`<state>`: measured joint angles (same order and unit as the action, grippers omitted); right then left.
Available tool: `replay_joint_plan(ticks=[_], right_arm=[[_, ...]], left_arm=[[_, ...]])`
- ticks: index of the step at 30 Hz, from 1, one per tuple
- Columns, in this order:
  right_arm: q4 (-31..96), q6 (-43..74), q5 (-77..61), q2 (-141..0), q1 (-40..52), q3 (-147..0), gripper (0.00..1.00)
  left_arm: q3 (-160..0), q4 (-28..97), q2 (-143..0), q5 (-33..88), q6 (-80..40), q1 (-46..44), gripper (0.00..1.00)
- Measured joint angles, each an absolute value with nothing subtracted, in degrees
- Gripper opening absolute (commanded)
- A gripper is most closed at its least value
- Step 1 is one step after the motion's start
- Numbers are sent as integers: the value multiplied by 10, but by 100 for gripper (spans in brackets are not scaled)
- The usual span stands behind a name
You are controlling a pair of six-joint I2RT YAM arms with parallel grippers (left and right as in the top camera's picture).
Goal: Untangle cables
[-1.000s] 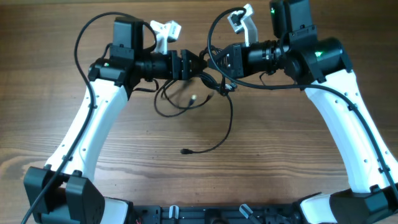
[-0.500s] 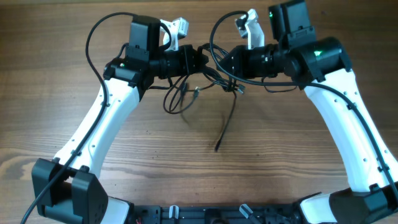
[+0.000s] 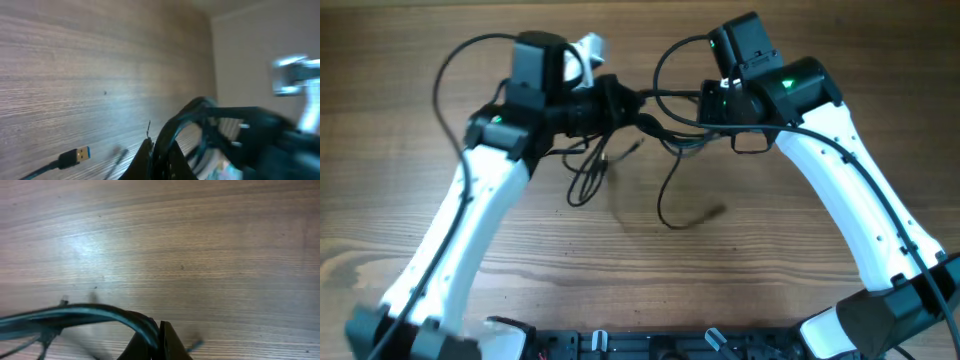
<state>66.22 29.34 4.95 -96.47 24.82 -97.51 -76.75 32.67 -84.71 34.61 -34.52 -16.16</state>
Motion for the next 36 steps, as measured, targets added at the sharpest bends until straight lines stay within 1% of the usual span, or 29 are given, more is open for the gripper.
replay_joint_plan(ticks=[2, 3, 4, 6, 7, 8, 9, 11, 13, 17, 20, 23, 24, 25, 26, 27, 29, 33, 36], right_arm=[[660, 294, 40, -964, 256, -985, 4], [664, 294, 61, -963, 255, -988, 4], [675, 294, 95, -963, 230, -981, 4], [659, 274, 97, -966, 186, -975, 4], [646, 247, 74, -966, 169, -975, 6], [642, 217, 44, -966, 164, -975, 11], [639, 169, -17, -967, 163, -975, 14], [639, 99, -113, -967, 163, -975, 12], [639, 73, -161, -967, 163, -975, 12], [639, 86, -173, -967, 163, -975, 12], [639, 92, -207, -967, 165, -975, 10], [634, 97, -258, -967, 189, -975, 8], [631, 98, -266, -967, 199, -975, 7], [630, 99, -272, -967, 208, -975, 4], [629, 100, -280, -967, 216, -975, 4], [625, 102, -289, -967, 222, -975, 4], [614, 102, -311, -967, 228, -975, 4], [579, 102, -356, -967, 229, -975, 4], [551, 113, -375, -967, 229, -975, 4]], left_arm=[[-766, 329, -816, 349, -374, -147, 4], [-763, 331, -802, 351, -387, -137, 4], [-762, 339, -780, 329, -401, -102, 4], [-762, 351, -744, 299, -411, -44, 4], [-763, 365, -729, 283, -413, -36, 4], [-763, 383, -721, 267, -413, -36, 4], [-763, 397, -722, 248, -415, -35, 4], [-763, 403, -728, 227, -415, -32, 4], [-763, 406, -732, 214, -414, -32, 4], [-763, 431, -742, 206, -388, -32, 4], [-764, 462, -756, 201, -355, -32, 4], [-764, 481, -788, 194, -322, -50, 4], [-764, 483, -797, 193, -317, -59, 5], [-764, 484, -805, 193, -314, -65, 9], [-764, 485, -816, 193, -307, -73, 15], [-764, 485, -824, 193, -303, -78, 18], [-764, 493, -839, 193, -300, -84, 19], [-764, 506, -866, 201, -279, -86, 18], [-764, 509, -880, 237, -244, -86, 19]])
